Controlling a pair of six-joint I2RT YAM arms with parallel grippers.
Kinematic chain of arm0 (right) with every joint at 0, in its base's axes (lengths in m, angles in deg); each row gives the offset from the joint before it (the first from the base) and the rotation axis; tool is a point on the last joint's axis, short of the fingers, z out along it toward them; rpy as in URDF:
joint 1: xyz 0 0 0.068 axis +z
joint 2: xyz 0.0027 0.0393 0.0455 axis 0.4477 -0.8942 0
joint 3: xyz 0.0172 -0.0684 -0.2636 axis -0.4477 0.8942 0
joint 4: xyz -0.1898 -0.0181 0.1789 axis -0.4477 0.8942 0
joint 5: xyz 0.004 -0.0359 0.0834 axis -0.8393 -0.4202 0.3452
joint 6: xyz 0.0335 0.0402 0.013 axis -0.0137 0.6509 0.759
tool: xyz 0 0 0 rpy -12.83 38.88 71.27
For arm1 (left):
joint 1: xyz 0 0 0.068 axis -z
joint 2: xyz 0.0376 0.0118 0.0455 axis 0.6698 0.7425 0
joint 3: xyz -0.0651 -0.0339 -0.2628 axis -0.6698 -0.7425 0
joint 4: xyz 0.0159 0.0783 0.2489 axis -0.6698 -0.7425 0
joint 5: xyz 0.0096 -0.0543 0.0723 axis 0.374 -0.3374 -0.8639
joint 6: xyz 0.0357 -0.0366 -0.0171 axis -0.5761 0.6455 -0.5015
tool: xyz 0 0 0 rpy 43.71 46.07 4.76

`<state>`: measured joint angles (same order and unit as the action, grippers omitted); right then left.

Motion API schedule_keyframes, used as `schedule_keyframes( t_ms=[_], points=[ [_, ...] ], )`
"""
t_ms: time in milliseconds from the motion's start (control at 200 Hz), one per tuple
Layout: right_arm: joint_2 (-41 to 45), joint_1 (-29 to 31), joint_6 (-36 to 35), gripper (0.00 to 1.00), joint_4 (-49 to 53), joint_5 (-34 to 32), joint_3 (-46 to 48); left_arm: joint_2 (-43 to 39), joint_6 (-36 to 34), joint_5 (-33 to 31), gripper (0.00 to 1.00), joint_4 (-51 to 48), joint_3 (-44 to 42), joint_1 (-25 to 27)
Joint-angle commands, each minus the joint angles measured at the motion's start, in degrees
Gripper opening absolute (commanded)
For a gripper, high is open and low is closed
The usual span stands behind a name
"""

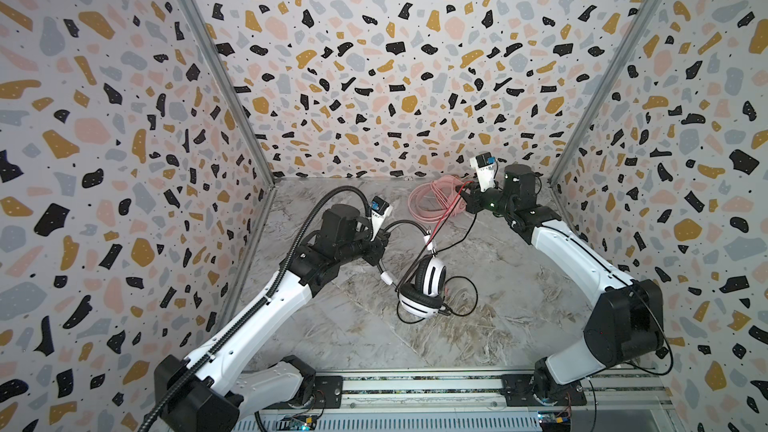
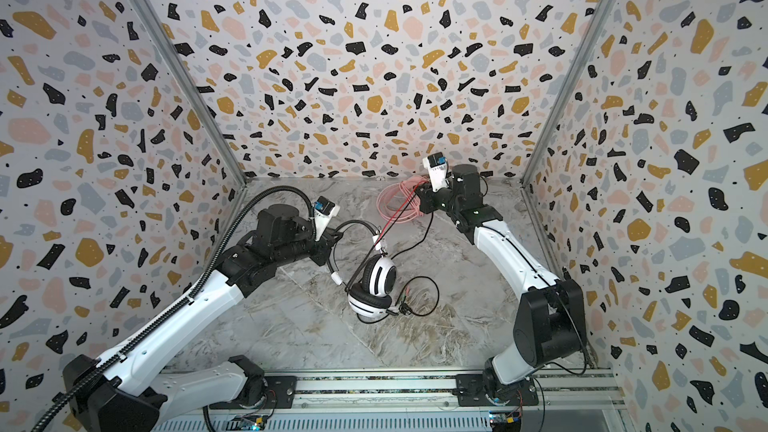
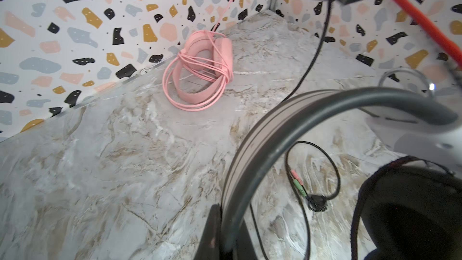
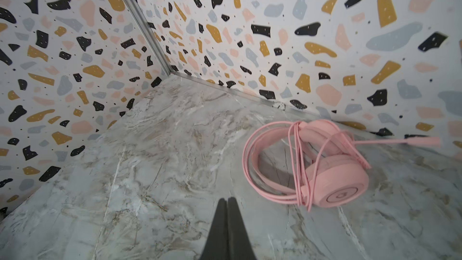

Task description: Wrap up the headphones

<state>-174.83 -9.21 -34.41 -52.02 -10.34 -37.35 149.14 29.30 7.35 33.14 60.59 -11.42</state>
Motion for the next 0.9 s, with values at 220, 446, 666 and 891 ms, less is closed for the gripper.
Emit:
schedule_keyframes(
  t_ms=[220, 446, 666, 891],
  points=[
    [0.5, -1.6, 3.8, 0.00, -7.1, 0.0, 6.9, -5.9, 9.7, 8.7, 0.00, 9.5, 5.3, -1.5],
    [4.4, -3.0, 5.4, 0.00, -8.4, -0.4, 7.3, -5.6, 7.5, 5.0, 0.00, 5.1, 5.5, -1.8],
    [1.2, -3.0, 7.4, 0.00, -12.1, 7.4, 9.5, -6.4, 19.1, 14.2, 0.00, 18.0, 3.0, -2.2],
    [-2.3, 7.3, 4.1, 0.08, -21.9, 5.9, 15.1, -5.0, 32.4, 17.8, 0.00, 37.7, 1.3, -2.1]
  ],
)
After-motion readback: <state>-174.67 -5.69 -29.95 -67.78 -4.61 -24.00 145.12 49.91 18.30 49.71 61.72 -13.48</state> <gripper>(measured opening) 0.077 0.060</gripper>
